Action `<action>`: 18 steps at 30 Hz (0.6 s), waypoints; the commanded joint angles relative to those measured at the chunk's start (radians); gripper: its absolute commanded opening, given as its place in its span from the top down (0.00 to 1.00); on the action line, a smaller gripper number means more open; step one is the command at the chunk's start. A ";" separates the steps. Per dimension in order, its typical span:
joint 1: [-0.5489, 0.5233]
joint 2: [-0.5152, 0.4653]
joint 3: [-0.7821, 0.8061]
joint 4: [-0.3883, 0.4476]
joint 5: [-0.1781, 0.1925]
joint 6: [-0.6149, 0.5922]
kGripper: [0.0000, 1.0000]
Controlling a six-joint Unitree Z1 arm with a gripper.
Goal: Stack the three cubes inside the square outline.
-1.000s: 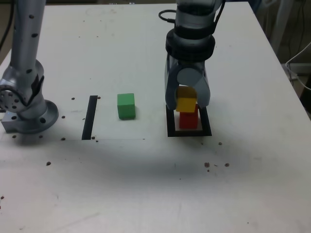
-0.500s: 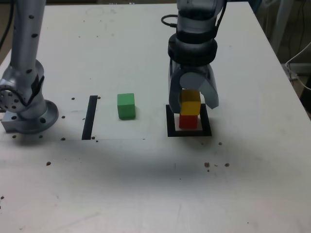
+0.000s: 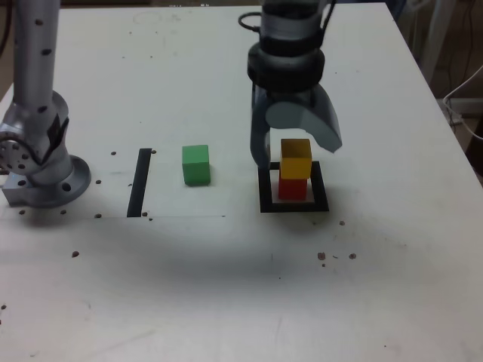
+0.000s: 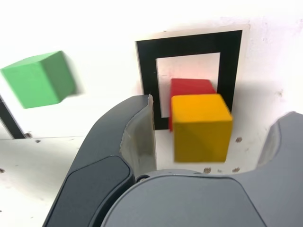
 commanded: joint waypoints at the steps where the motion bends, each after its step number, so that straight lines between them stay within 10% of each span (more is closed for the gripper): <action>1: -0.002 -0.041 0.019 0.003 0.002 0.003 0.01; 18: 0.093 -0.288 0.278 -0.009 0.008 0.048 0.01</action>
